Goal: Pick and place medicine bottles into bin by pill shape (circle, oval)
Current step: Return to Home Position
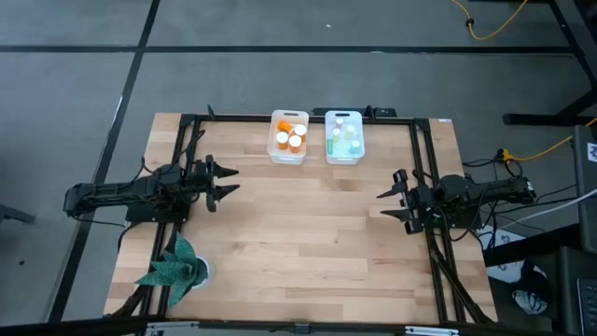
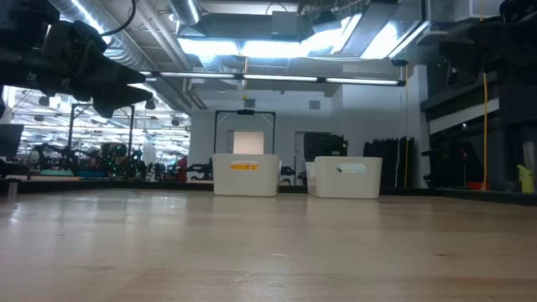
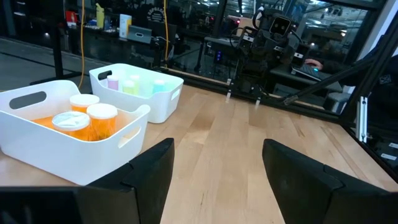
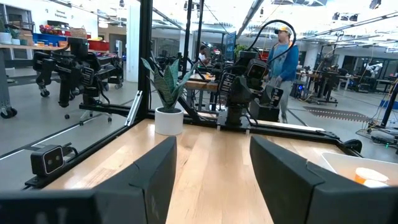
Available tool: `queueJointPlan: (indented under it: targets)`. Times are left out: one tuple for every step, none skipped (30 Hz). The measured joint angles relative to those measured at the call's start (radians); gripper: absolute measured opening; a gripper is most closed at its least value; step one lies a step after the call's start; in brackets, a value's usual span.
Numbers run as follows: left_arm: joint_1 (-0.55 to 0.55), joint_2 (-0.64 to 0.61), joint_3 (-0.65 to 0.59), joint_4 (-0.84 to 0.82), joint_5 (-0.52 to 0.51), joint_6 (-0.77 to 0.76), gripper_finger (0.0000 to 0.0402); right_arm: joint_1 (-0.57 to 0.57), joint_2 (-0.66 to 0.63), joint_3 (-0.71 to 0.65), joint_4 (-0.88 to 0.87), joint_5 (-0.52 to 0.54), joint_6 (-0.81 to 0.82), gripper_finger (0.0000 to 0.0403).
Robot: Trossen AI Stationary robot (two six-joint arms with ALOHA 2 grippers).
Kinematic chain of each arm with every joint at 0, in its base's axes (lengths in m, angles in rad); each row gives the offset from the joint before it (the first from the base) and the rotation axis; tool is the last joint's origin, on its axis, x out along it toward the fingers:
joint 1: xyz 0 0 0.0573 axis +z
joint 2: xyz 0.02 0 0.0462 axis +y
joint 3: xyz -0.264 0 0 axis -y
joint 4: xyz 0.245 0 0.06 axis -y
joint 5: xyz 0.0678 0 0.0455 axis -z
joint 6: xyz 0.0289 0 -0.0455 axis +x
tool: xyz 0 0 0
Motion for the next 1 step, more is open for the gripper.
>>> queueJointPlan:
  targets:
    - [0.0,0.0,0.0,0.0,0.0,0.0,0.0237,0.0,0.0,0.0,0.0,0.0,0.0,0.0207]
